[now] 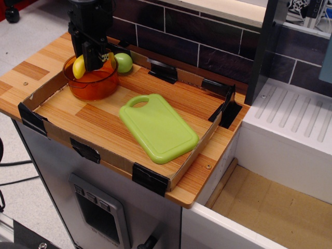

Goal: Put banana in pot

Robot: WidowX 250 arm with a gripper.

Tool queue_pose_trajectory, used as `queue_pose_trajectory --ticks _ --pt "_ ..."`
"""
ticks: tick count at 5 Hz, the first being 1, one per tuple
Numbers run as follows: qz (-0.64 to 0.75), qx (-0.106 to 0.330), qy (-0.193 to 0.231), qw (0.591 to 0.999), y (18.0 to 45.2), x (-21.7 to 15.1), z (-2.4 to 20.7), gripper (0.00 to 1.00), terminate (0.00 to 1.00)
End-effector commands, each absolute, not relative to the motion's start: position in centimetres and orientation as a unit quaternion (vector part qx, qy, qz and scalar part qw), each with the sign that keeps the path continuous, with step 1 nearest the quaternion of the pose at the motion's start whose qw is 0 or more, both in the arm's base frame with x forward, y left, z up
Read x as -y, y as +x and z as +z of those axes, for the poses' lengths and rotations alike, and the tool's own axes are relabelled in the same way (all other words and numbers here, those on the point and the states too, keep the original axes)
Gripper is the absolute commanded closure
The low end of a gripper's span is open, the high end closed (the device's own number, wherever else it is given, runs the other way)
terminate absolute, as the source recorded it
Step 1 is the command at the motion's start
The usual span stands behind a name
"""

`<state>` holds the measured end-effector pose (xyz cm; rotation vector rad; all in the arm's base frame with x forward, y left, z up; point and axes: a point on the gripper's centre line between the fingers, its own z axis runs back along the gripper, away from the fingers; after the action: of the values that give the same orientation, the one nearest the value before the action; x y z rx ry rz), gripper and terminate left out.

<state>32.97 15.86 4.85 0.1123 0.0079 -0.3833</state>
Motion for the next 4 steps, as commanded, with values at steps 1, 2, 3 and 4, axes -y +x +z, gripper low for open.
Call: queue_pose_trajectory --ticks 1,2,3,4 --pt "-0.178 0.012 0.082 0.981 33.9 -17.7 6.4 0.00 0.00" --pt "-0.179 0.018 0.068 0.981 34.1 -16.9 7.4 0.00 0.00" --pt "-0.186 0.034 0.046 0.981 34.0 -15.1 9.5 0.00 0.00" --pt "-0.187 0.046 0.026 0.981 33.9 -12.8 11.9 0.00 0.00"
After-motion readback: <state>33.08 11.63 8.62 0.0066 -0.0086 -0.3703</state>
